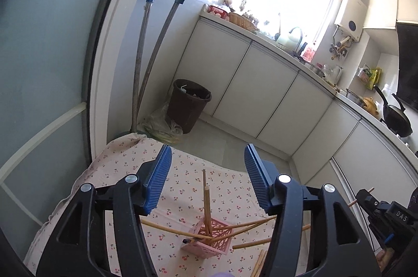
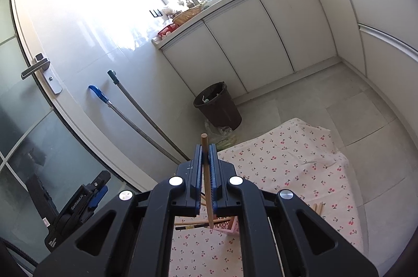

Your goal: Organize utensils

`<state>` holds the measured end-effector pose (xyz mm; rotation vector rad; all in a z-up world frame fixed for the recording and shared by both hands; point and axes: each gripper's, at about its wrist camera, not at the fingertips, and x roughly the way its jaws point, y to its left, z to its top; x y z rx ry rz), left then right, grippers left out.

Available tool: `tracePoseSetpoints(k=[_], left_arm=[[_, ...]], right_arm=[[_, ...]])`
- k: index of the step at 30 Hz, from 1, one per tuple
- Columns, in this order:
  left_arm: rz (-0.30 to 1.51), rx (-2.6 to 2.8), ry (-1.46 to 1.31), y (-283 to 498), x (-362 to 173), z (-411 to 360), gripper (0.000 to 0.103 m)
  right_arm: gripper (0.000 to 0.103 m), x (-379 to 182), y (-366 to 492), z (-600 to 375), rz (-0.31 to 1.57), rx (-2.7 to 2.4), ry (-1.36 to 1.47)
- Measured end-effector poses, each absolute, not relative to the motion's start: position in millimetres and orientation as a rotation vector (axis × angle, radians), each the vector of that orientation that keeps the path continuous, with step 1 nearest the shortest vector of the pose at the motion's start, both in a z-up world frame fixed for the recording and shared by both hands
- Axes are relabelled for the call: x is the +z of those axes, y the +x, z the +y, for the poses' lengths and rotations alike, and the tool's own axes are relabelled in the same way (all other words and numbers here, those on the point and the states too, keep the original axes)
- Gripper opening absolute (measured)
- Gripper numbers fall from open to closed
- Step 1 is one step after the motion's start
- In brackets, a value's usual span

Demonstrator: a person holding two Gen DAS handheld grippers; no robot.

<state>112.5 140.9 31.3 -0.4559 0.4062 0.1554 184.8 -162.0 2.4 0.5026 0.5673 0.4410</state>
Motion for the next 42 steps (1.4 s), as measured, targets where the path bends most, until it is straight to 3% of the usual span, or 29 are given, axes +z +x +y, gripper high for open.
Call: tracePoseSetpoints(k=[9, 12, 14, 20, 24, 26, 37, 42], left_arm=[[0.446, 0.155, -0.446, 118, 23, 146, 0.056], [0.482, 0.147, -0.439, 122, 14, 141, 0.056], [0.5, 0.14, -0.419, 124, 11, 136, 0.056], [0.497, 0.109, -0.365, 120, 13, 118, 0.058], [0.502, 0.099, -0.314, 117, 12, 102, 0.064], [0.507, 0.105, -0.282, 116, 9, 94, 0.069], [0.614, 0.094, -0.137, 118, -21, 50, 0.09], [0.643, 0.092, -0.085, 119, -35, 34, 0.094]], right_arm=[[0.005, -23, 211, -132, 0.586, 0.401, 0.469], [0.011, -48, 224, -120, 0.648, 0.402, 0.464], [0.022, -60, 227, -115, 0.689, 0.404, 0.442], [0.033, -48, 204, -112, 0.642, 0.388, 0.327], [0.039, -48, 191, -115, 0.639, 0.367, 0.267], [0.048, -51, 185, -118, 0.642, 0.355, 0.242], [0.065, -77, 159, -151, 0.671, 0.269, 0.151], [0.07, -83, 149, -167, 0.673, 0.231, 0.117]])
